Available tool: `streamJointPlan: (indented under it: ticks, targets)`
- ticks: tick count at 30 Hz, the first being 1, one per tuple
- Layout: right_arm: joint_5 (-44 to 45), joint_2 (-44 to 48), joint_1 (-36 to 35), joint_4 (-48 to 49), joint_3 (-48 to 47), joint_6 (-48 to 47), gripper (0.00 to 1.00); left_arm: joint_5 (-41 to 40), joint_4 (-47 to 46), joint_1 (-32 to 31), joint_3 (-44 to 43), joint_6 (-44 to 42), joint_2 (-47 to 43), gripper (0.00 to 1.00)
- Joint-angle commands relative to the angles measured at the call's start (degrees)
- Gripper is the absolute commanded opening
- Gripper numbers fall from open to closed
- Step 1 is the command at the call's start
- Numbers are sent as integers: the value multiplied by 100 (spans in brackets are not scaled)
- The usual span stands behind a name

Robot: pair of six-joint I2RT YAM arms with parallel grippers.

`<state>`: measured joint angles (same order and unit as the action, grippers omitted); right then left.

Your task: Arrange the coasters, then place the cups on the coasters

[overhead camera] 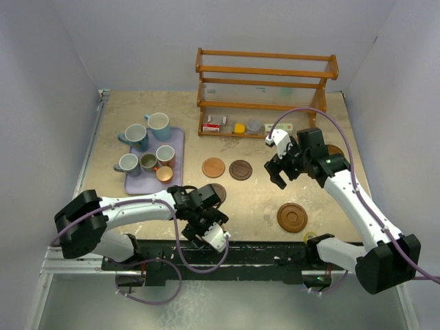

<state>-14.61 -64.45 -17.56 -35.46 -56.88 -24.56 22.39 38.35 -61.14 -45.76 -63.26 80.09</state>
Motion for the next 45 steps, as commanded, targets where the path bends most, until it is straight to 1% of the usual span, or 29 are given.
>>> streamJointPlan:
  ticks: [1, 6, 10, 15, 18, 20, 22, 27, 34, 39, 42, 45]
  targets:
    - [-259, -3, 8, 60, 24, -60, 93, -126, -329, -125, 119, -181, 159, 81]
    - [-265, 17, 7, 57, 50, -62, 93, -360, -620, -134, 202, -233, 327, 78]
    - [-283, 100, 21, 54, 70, -75, 93, -443, -958, -128, 250, -166, 420, 73]
    - [-303, 232, 66, 32, 81, -50, 93, -473, -1311, -126, 135, -114, 684, 63]
    - [-305, 306, 101, 28, 64, -45, 93, -412, -1343, -126, -134, -60, 1030, 56]
    - [-303, 363, 136, 26, 72, -32, 93, -390, -1324, -126, -346, 3, 1281, 50]
    - [-306, 419, 172, 31, 76, -29, 93, -337, -1369, -126, -522, 11, 1497, 48]
    - [-269, 513, 258, 48, 55, 40, 93, -136, -1514, -75, -1017, 269, 2019, 44]
    - [-27, 437, 576, 72, -4, 278, 94, 110, -1542, 429, -1631, 624, 2663, 40]
    - [215, 371, 689, 24, 1, 329, 94, 191, -1617, 727, -1850, 714, 2861, 38]
    - [359, 214, 722, -172, -241, 275, 94, 215, -1717, 771, -1852, 736, 2857, 38]
    - [484, 134, 745, -321, -226, 244, 94, 264, -1763, 771, -1915, 745, 2926, 39]
